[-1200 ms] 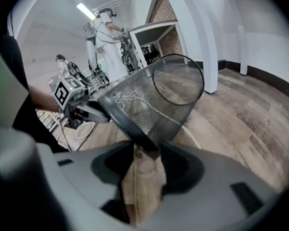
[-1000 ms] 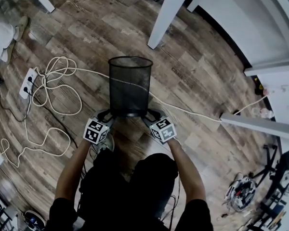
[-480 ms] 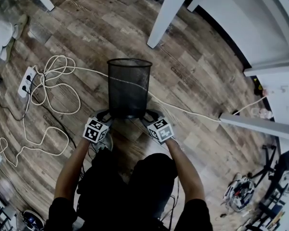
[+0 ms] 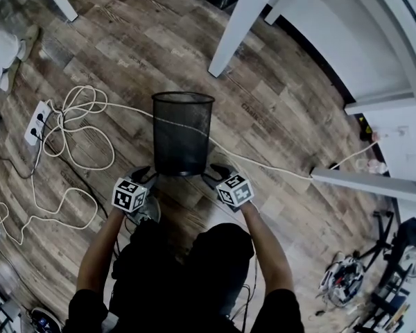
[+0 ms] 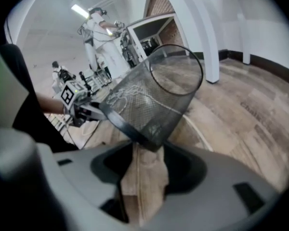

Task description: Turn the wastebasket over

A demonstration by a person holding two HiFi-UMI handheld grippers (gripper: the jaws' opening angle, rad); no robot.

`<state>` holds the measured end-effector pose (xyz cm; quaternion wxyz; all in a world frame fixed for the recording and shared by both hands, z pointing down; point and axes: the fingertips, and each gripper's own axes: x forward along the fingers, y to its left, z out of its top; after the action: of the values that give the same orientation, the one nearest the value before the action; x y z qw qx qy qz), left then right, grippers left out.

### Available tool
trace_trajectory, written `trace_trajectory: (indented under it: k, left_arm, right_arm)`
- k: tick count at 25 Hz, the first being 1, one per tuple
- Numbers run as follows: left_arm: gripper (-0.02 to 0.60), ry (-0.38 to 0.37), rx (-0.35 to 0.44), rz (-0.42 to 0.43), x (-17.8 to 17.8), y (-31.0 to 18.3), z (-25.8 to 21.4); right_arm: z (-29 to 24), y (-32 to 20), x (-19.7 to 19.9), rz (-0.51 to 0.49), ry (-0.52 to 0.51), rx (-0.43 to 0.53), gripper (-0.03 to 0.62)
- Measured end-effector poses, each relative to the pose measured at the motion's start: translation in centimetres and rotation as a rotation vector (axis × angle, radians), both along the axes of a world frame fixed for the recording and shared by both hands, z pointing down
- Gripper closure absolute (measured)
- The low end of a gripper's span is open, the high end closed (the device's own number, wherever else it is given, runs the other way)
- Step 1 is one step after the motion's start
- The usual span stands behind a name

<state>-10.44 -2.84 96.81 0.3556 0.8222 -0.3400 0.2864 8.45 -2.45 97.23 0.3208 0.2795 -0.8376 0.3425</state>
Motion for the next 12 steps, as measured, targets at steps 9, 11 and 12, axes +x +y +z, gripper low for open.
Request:
trace_trajectory:
  k: [9, 11, 12]
  left_arm:
    - [0.397, -0.004, 0.074, 0.04, -4.6, -3.4, -4.0]
    - [0.399, -0.011, 0.095, 0.077, -4.7, -4.6, -5.1]
    - [0.399, -0.018, 0.108, 0.103, -4.7, -5.2, -5.7]
  right_arm:
    - [-3.0, -1.5, 1.4, -0.088, 0.004, 0.032, 0.39]
    - [-3.7, -2.1, 1.3, -0.119, 0.013, 0.046, 0.39]
    - [-4.0, -2.4, 1.2, -0.135, 0.017, 0.052, 0.39]
